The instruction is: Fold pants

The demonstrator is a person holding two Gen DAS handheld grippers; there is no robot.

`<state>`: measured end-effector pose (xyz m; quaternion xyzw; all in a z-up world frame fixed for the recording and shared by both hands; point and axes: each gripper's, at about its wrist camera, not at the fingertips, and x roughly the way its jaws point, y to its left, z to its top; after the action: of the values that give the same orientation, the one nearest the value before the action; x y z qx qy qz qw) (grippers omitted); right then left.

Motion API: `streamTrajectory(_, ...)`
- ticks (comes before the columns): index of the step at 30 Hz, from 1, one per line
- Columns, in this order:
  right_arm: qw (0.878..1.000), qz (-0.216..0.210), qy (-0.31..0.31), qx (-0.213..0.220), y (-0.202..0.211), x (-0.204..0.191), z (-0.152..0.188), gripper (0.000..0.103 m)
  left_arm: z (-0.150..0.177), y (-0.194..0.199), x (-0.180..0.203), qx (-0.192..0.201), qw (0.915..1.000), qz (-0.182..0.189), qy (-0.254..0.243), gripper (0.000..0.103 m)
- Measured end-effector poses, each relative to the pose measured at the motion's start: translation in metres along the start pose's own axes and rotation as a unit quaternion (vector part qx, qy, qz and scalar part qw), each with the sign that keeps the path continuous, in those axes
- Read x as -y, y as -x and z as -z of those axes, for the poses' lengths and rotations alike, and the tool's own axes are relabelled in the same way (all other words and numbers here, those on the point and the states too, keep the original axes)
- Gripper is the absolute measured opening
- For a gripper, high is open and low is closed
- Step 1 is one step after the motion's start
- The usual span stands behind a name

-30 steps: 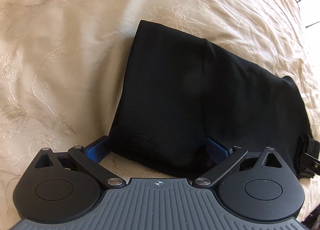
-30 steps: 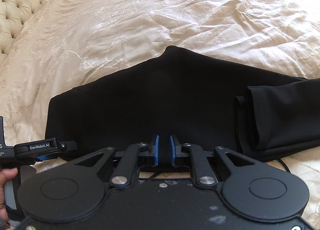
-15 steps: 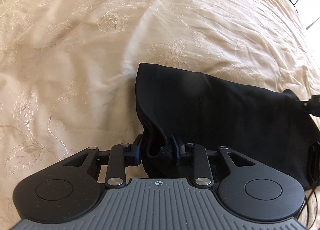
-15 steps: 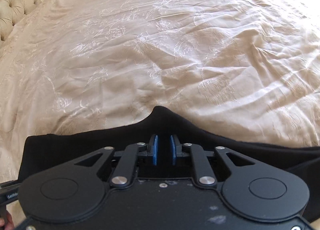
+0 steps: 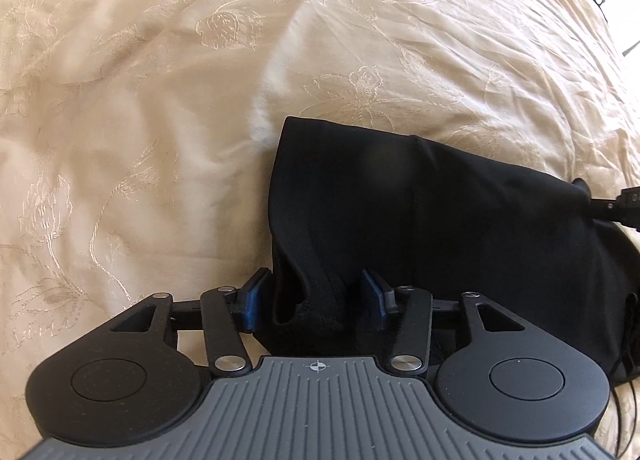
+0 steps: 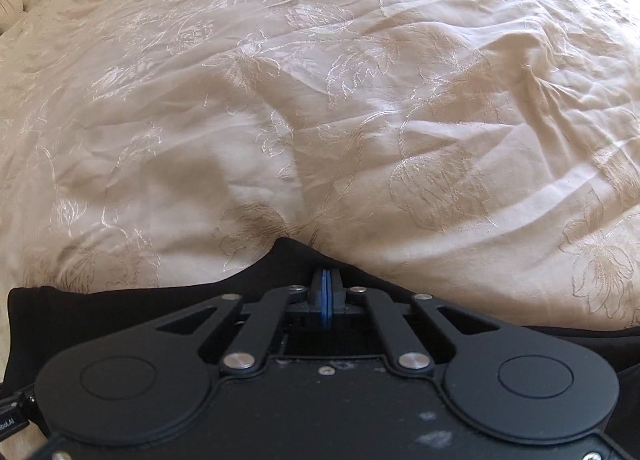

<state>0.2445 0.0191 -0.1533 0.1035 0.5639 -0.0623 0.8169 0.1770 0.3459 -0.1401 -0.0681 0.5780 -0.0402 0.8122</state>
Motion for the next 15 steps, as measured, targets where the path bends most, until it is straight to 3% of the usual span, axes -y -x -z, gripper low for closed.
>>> streamTrajectory(2, 1.0, -0.003, 0.007, 0.017, 0.017, -0.002, 0.006, 0.009, 0.0, 0.002, -0.006, 0.0, 0.9999, 0.01, 0.003, 0.045)
streamTrajectory(3, 1.0, -0.009, 0.009, 0.021, 0.024, -0.003, 0.009, 0.01, 0.0, 0.004, -0.009, 0.003, 0.9999, 0.013, 0.005, 0.036)
streamTrajectory(7, 0.998, -0.051, 0.017, 0.026, 0.062, -0.012, 0.036, 0.013, 0.003, 0.021, -0.013, 0.028, 0.9995, 0.016, 0.003, 0.023)
streamTrajectory(12, 0.997, -0.062, 0.044, -0.009, 0.083, -0.03, 0.094, 0.014, 0.004, 0.046, -0.007, 0.056, 0.9981, 0.028, -0.003, 0.015)
streamTrajectory(15, 0.998, -0.038, 0.029, -0.04, 0.077, -0.035, 0.13, 0.014, 0.004, 0.061, -0.004, 0.075, 0.9964, 0.039, -0.006, 0.014)
